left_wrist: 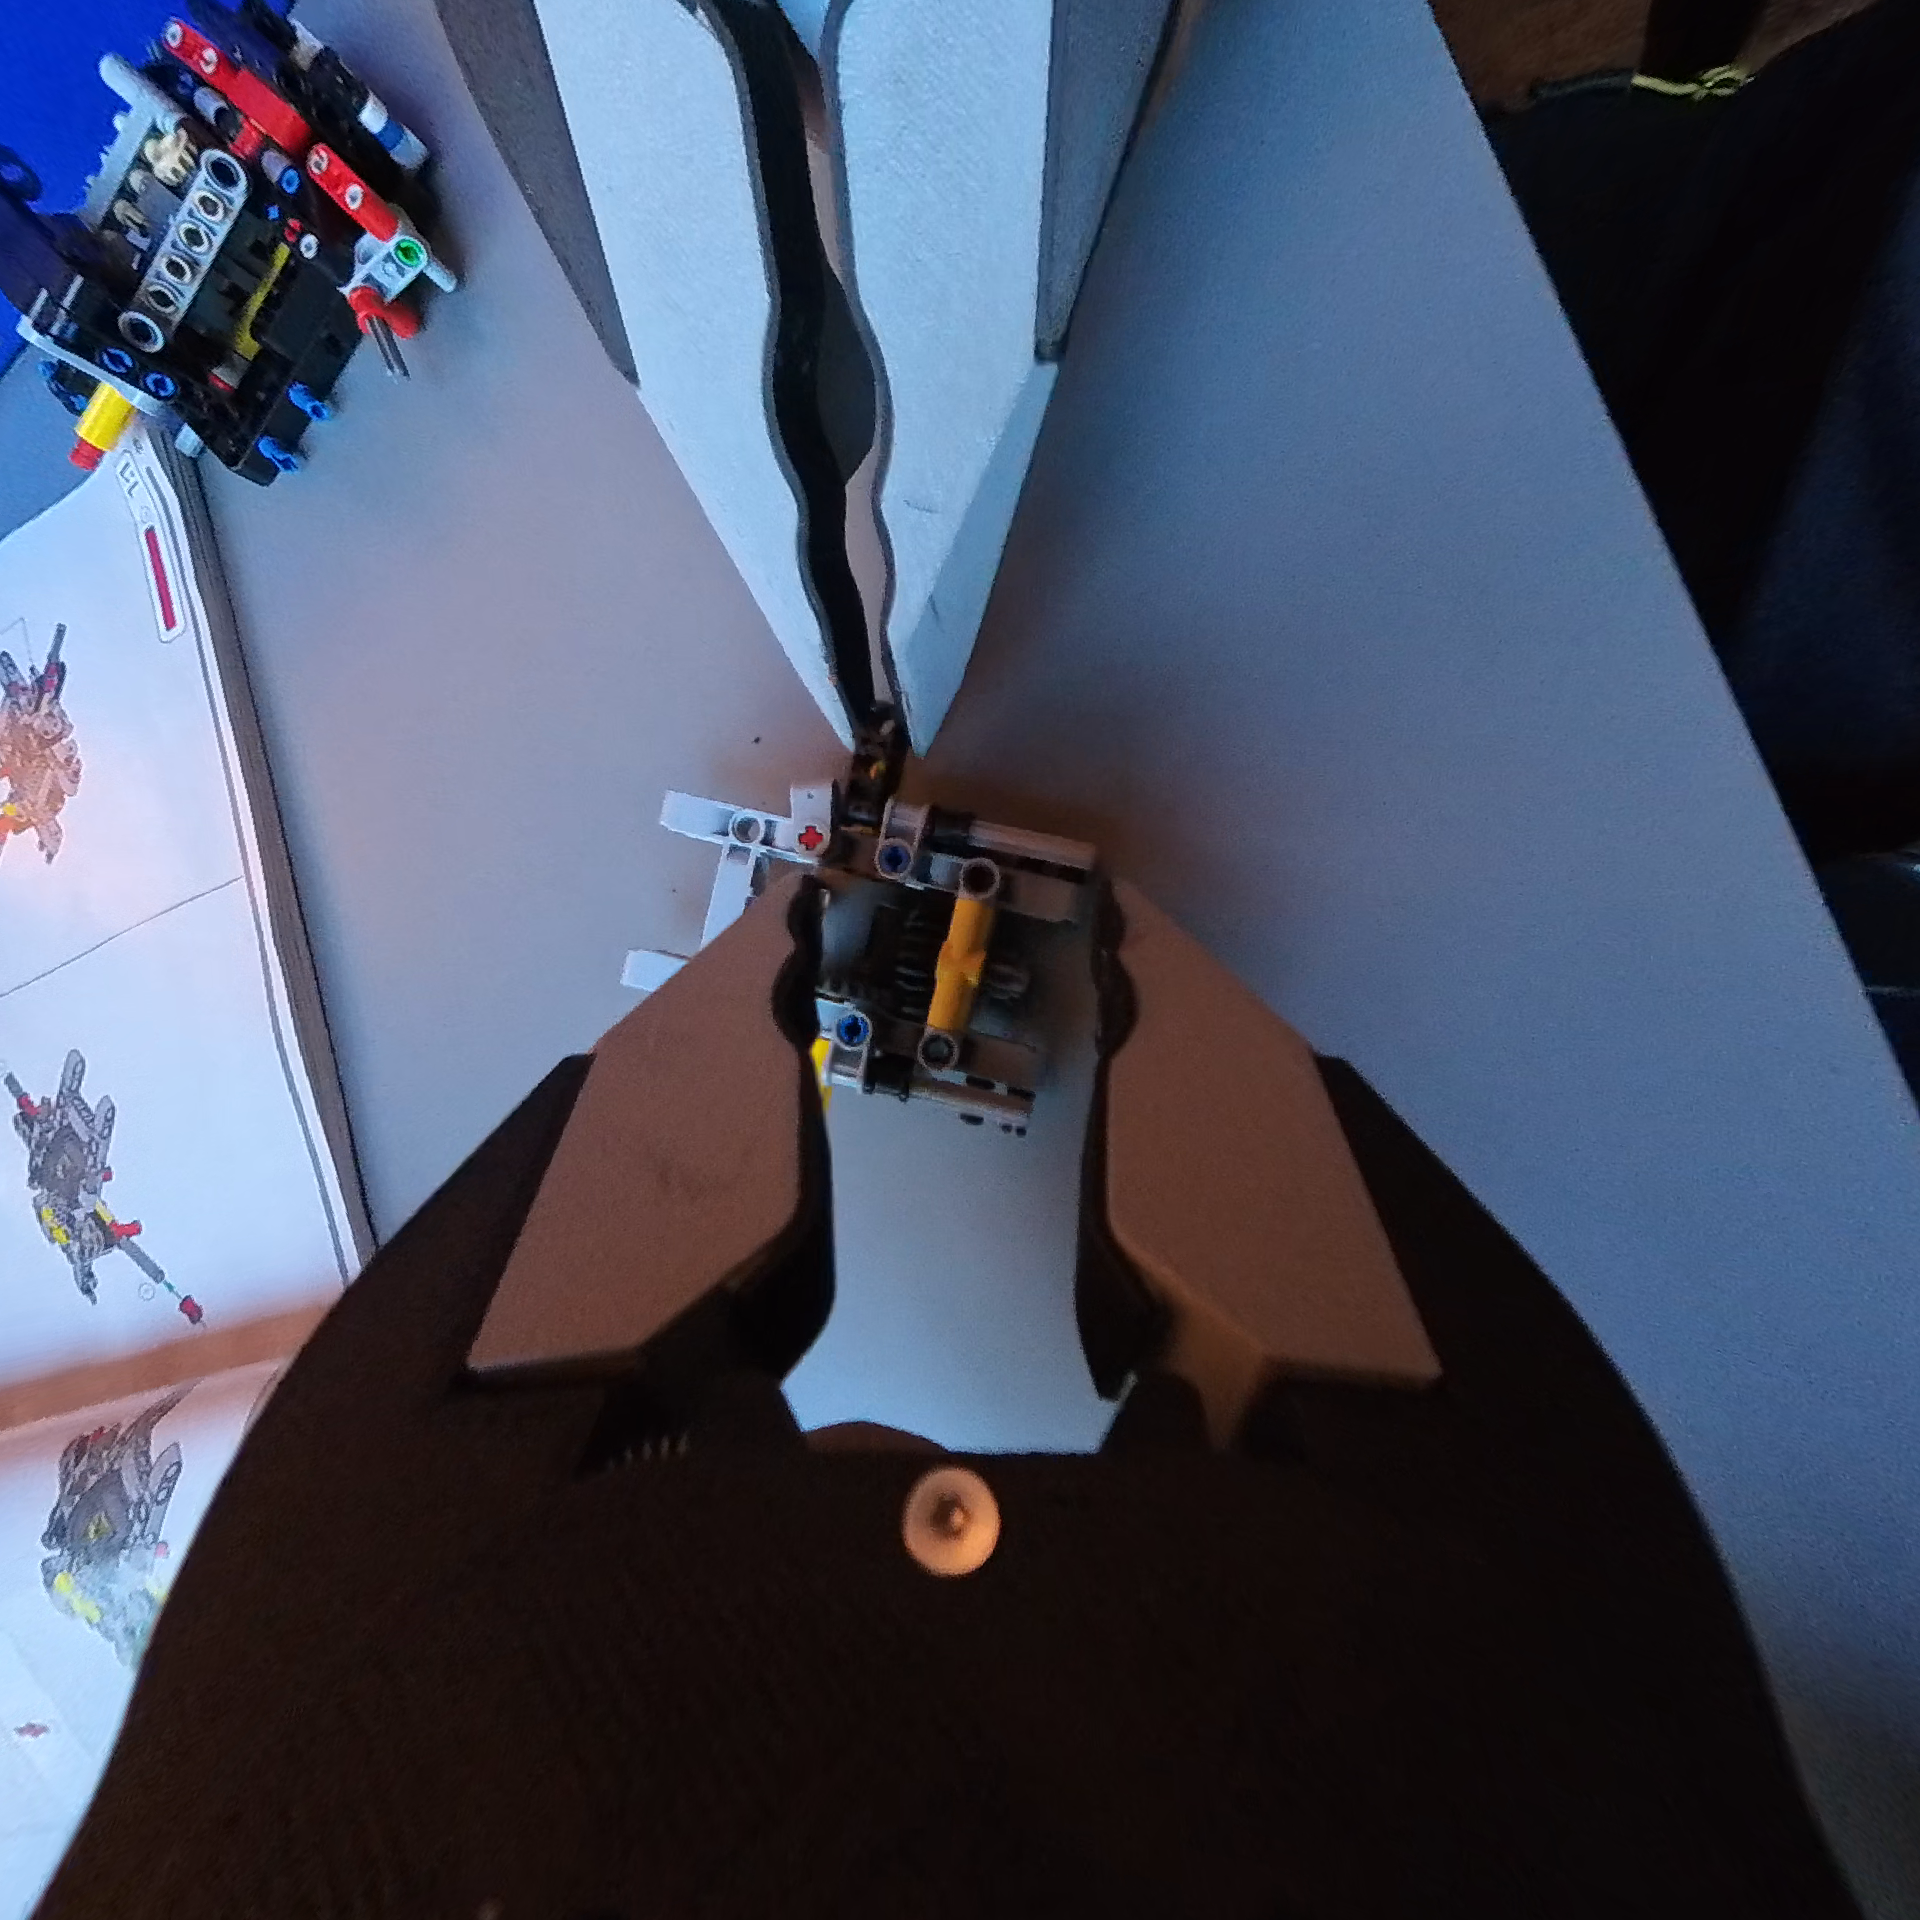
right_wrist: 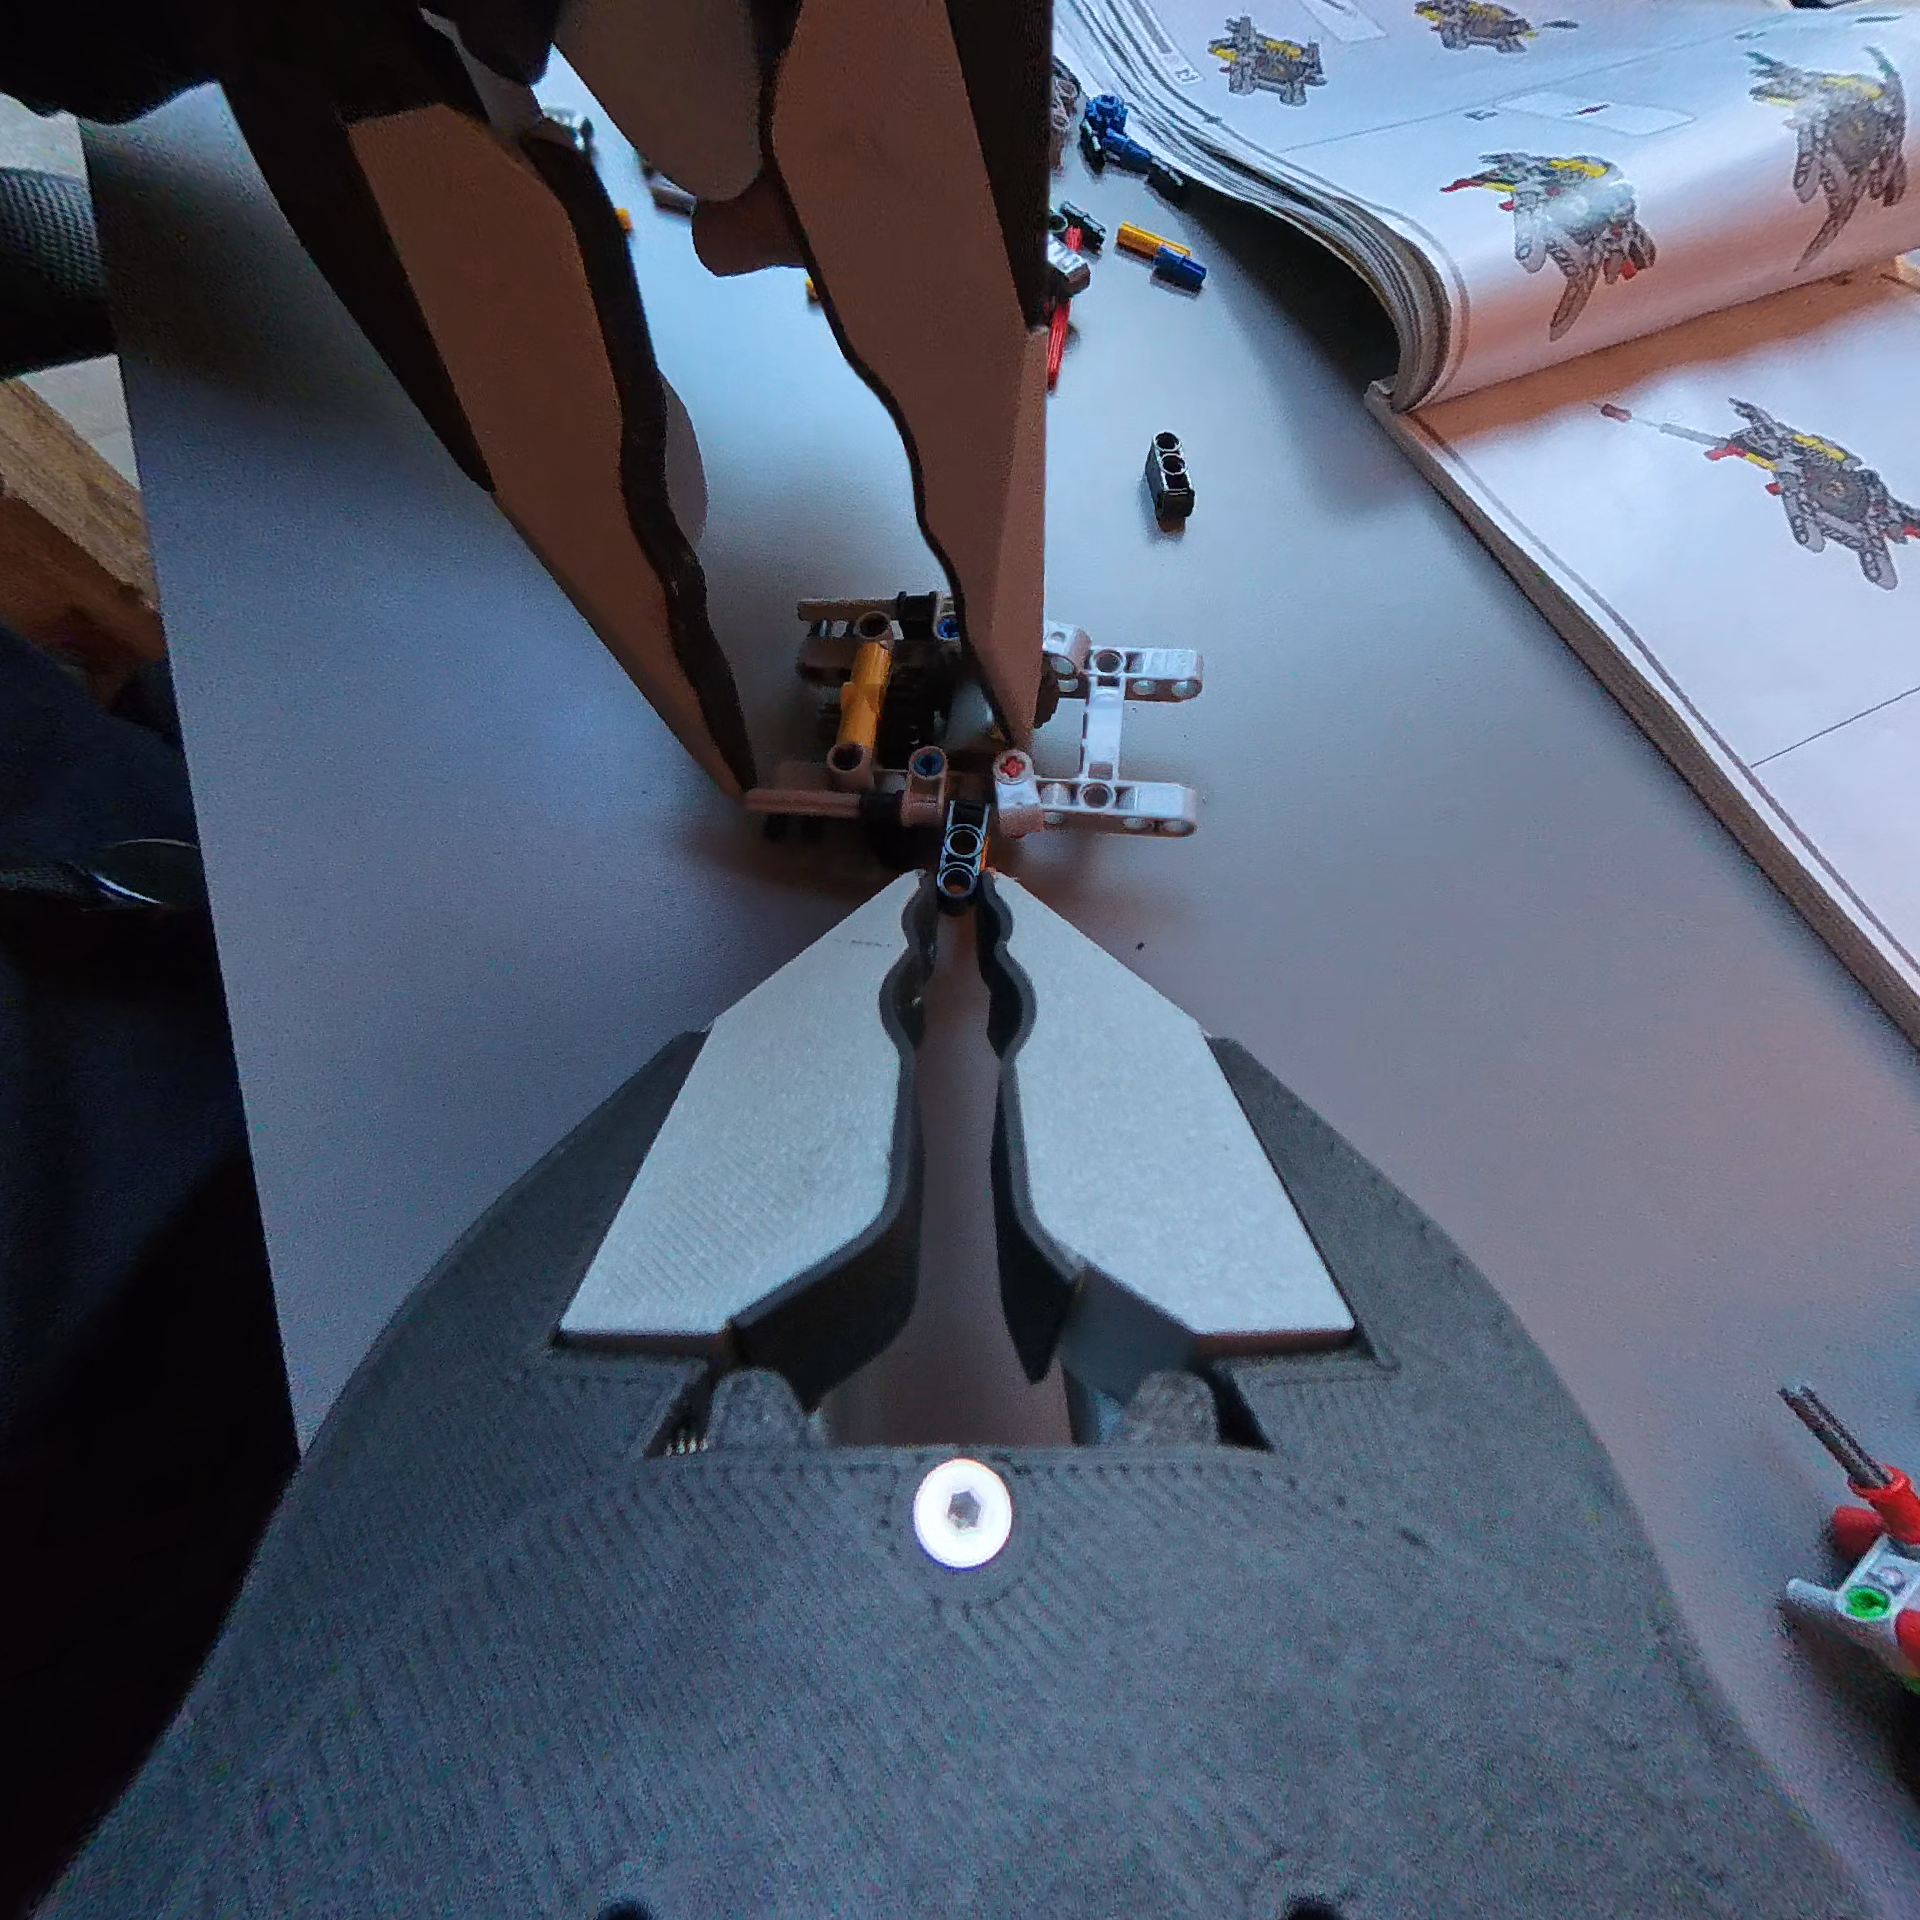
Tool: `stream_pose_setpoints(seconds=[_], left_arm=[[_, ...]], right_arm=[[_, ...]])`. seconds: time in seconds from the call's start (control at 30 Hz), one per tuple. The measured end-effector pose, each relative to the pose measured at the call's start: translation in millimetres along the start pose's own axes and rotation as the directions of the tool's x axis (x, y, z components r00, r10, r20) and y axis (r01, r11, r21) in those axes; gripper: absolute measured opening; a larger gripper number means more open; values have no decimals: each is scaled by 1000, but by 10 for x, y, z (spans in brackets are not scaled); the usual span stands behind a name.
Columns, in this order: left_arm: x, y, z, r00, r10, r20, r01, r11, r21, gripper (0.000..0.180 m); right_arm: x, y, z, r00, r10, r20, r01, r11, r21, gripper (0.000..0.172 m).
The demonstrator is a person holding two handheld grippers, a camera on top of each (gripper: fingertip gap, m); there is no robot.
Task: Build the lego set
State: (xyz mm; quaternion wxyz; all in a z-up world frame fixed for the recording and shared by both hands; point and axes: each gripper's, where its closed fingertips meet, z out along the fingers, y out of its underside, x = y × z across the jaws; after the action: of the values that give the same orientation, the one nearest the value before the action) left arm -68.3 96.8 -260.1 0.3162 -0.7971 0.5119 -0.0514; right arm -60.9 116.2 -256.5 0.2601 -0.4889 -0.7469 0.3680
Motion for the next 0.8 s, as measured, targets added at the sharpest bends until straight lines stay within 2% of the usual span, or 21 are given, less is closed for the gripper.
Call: stream_pose_setpoints(seconds=[0.27, 0.57, 0.7, 0.8], left_arm=[[3, -7, 39, 1000, 3, 15, -3, 1000, -2, 51], [-13, -117, -91, 997, -68, -43, 71, 994, 83, 56], [-26, -48, -49, 997, -58, -47, 60, 998, 34, 57], [23, -36, -6, 998, -34, -59, 36, 999, 24, 52]], right_arm=[[-3, 13, 17, 1000, 4, 14, -4, 1000, -14, 5], [-9, 7, 17, 1000, -16, 12, 16, 1000, -10, 4], [-18, -5, 6, 1000, -24, 11, 24, 1000, 0, 4], [-28, -11, 2, 999, -33, 13, 33, 999, 5, 5]])
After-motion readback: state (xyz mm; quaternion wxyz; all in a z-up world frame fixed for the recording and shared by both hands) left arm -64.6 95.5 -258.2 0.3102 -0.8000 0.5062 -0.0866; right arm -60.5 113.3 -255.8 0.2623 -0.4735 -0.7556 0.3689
